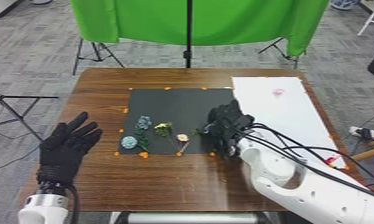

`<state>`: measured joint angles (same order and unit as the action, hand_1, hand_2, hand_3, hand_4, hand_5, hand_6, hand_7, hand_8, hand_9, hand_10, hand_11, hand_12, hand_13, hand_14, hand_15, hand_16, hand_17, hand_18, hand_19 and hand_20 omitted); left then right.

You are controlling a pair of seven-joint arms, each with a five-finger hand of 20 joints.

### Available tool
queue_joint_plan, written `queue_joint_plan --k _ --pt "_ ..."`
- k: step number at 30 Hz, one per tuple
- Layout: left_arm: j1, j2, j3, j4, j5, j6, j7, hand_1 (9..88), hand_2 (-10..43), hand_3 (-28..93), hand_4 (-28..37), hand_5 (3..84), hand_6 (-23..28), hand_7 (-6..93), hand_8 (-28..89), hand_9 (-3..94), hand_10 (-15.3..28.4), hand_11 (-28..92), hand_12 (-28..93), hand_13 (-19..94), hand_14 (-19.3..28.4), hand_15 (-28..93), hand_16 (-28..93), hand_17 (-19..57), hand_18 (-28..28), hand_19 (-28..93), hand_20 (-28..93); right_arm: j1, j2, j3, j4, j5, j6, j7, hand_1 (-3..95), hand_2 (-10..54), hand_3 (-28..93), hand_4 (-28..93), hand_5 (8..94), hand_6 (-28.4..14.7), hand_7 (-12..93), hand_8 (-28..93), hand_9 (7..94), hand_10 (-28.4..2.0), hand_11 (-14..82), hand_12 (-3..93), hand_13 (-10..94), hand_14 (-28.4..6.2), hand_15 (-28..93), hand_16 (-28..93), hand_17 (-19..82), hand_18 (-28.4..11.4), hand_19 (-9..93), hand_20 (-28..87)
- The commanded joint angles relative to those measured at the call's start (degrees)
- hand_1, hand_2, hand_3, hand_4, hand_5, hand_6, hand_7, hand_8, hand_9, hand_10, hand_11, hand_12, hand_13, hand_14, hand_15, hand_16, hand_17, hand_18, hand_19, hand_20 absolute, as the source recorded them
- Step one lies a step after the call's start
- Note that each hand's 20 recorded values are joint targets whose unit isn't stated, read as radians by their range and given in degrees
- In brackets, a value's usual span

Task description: Arrange flowers

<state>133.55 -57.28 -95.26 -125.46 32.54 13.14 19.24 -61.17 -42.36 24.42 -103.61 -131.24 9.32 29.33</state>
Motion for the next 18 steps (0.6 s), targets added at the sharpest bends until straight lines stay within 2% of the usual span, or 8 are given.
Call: queue_joint_plan --k 1,4,5,9,13,16,18 --pt "0.84 2.01 1.21 0.02 -1.72 0.74 1.98 18.7 10.9 75 -28.3 40.9 10.4 10.8 -9 38.1 21.8 24 11 26 28.4 52 -9 -8.5 27.0 56 15 -2.24 1.27 4.16 -2.97 1.39 -0.88 -1.94 35.2 -9.5 81 -28 62.7 3.4 16 -14 69.4 -10.5 26.9 15.6 56 -8.9 66 14 15 -20.3 76 46" --pt "0.88 2.82 1.59 0.0 -2.31 1.25 3.03 18.7 11.0 75 -28.3 40.9 10.5 10.7 -9 38.1 21.8 24 11 26 28.4 52 -9 -8.5 27.0 56 15 -5.0 2.7 8.88 -5.13 6.62 -1.04 -2.48 33.8 -9.5 81 -28 61.6 3.2 16 -14 67.9 -10.6 27.0 15.5 55 -9.4 67 14 14 -20.4 75 46" --pt "0.84 2.88 1.59 0.04 -2.36 1.02 2.94 18.8 11.0 75 -28.3 40.9 10.5 10.7 -9 38.1 21.8 25 11 26 28.4 52 -9 -8.5 27.0 56 15 -6.06 3.41 10.52 -5.73 7.41 -0.76 -2.38 33.0 -9.5 82 -28 60.5 3.0 16 -14 66.3 -10.9 27.0 15.4 54 -9.8 68 14 13 -20.7 75 47" --pt "1.22 2.92 1.67 -0.13 -2.65 1.59 3.4 18.8 11.0 75 -28.3 40.9 10.5 10.7 -9 38.1 21.8 24 11 26 28.4 52 -9 -8.6 27.0 56 15 -8.07 5.43 15.65 -5.51 9.84 1.36 -1.26 30.3 -9.5 83 -28 59.3 2.4 16 -14 64.1 -11.2 27.1 15.3 52 -10.8 69 13 12 -21.1 75 48" --pt "1.49 3.22 1.78 -0.15 -2.96 1.83 3.84 18.7 11.0 75 -28.3 40.9 10.5 10.7 -9 38.1 21.8 25 11 26 28.4 52 -9 -8.6 27.0 56 15 -2.13 7.07 13.31 0.02 11.66 5.27 3.06 29.7 -9.5 83 -28 58.7 1.9 16 -14 62.8 -11.4 26.8 15.1 51 -11.1 69 13 12 -20.9 73 47" --pt "1.44 3.95 2.07 -0.16 -3.34 2.08 4.57 18.6 10.9 76 -28.3 41.0 10.5 10.7 -9 38.0 21.8 25 11 26 28.4 52 -9 -8.6 27.0 56 15 4.97 7.49 8.4 5.52 12.12 7.43 6.02 30.4 -9.5 83 -28 58.2 1.6 16 -14 61.0 -11.4 26.1 14.7 50 -11.3 68 12 12 -20.8 73 47" --pt "1.13 3.18 1.87 -0.14 -2.78 1.89 3.72 18.7 10.9 75 -28.3 41.0 10.5 10.7 -9 38.0 21.7 25 11 26 28.4 52 -9 -8.6 27.0 56 15 9.62 7.43 4.54 9.08 12.61 7.88 7.76 30.8 -9.5 83 -28 57.8 1.5 16 -14 59.8 -11.7 25.4 14.4 50 -11.4 68 12 12 -20.8 73 47"
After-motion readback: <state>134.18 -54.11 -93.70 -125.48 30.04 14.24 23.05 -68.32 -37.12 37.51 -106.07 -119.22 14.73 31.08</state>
